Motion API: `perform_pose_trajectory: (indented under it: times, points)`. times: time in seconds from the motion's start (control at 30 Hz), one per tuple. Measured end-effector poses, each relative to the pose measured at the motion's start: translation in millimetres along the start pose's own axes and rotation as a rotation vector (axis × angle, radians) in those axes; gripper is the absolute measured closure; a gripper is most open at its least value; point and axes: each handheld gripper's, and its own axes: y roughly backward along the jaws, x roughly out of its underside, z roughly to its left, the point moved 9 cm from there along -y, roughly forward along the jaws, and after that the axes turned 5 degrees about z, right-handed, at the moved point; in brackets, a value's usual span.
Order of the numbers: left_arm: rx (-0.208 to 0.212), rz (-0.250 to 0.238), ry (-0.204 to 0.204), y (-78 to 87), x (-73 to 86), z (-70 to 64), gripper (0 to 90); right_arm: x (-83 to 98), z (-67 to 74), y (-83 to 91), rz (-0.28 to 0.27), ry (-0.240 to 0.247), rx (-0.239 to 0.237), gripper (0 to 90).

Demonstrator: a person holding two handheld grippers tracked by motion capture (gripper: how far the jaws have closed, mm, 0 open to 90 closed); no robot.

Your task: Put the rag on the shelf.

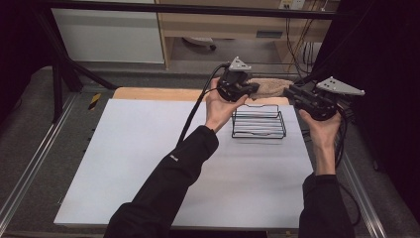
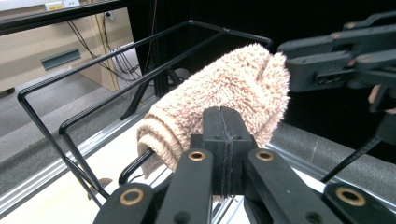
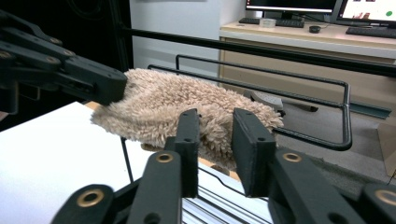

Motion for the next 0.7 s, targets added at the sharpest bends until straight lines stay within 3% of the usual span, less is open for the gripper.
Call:
perform_pose_trajectory:
  times: [0.13, 0.2, 0.3, 0.43, 0.7]
  points:
    - [-0.004, 0.007, -0.012, -1.1, 2.8, -0.5, 89.6, -8.3, 3.8, 3.8, -0.02, -0.005, 0.001, 62.5]
    - [-0.005, 0.01, -0.018, -1.8, 4.7, -1.1, 89.5, -13.1, 6.3, 4.0, -0.029, -0.004, -0.004, 63.0]
    - [-0.005, 0.015, -0.03, -2.3, 8.6, -1.6, 89.5, -14.6, 11.2, 1.5, -0.008, -0.004, -0.024, 75.3]
    - [-0.008, 0.025, -0.044, -1.4, 14.6, -0.9, 89.4, -2.8, 10.2, -3.7, 0.055, -0.046, -0.024, 89.1]
    - [-0.017, 0.032, -0.04, -5.6, 22.3, 4.7, 89.4, 15.5, 2.4, -10.8, 0.098, -0.051, 0.016, 90.0]
